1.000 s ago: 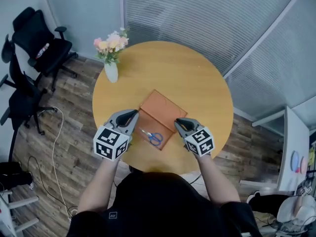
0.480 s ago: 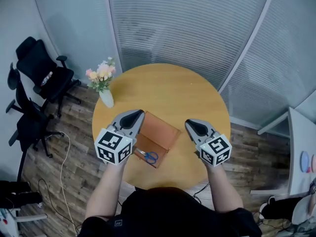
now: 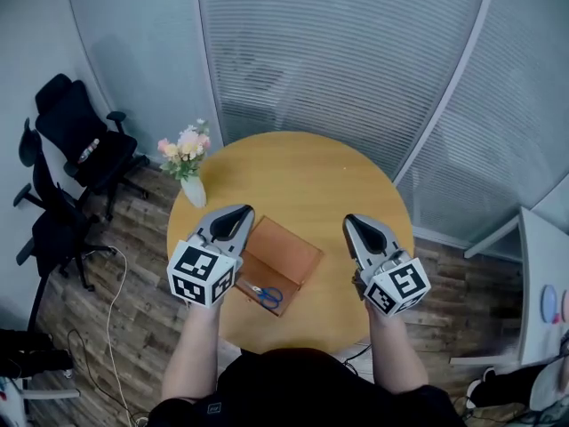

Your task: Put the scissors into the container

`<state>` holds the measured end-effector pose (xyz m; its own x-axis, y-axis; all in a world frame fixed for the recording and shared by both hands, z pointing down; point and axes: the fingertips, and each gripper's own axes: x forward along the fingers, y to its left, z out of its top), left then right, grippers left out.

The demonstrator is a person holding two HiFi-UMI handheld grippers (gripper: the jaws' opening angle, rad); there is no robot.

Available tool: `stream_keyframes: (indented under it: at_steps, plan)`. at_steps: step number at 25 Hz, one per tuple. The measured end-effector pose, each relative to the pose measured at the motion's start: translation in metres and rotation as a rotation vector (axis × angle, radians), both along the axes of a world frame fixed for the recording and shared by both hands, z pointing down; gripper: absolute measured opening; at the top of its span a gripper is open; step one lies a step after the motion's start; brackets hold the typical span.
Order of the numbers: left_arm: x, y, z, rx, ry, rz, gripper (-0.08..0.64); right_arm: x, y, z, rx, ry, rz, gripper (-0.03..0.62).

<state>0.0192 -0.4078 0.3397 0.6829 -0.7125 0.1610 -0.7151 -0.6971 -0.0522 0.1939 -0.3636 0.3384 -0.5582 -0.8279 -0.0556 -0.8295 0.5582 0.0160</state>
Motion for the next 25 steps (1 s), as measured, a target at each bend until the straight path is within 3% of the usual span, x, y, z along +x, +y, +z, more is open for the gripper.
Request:
stream_keyframes:
  at_steps: [9,25]
  plan:
    - [-0.006,0.001,0.007,-0.009,0.019,-0.015,0.021,0.0,-0.003,0.015,-0.029,0.046,0.072,0.035]
    - [-0.006,0.006,0.013,-0.019,0.022,0.002,0.021,-0.009,0.005,0.016,-0.032,0.06,0.055,0.035]
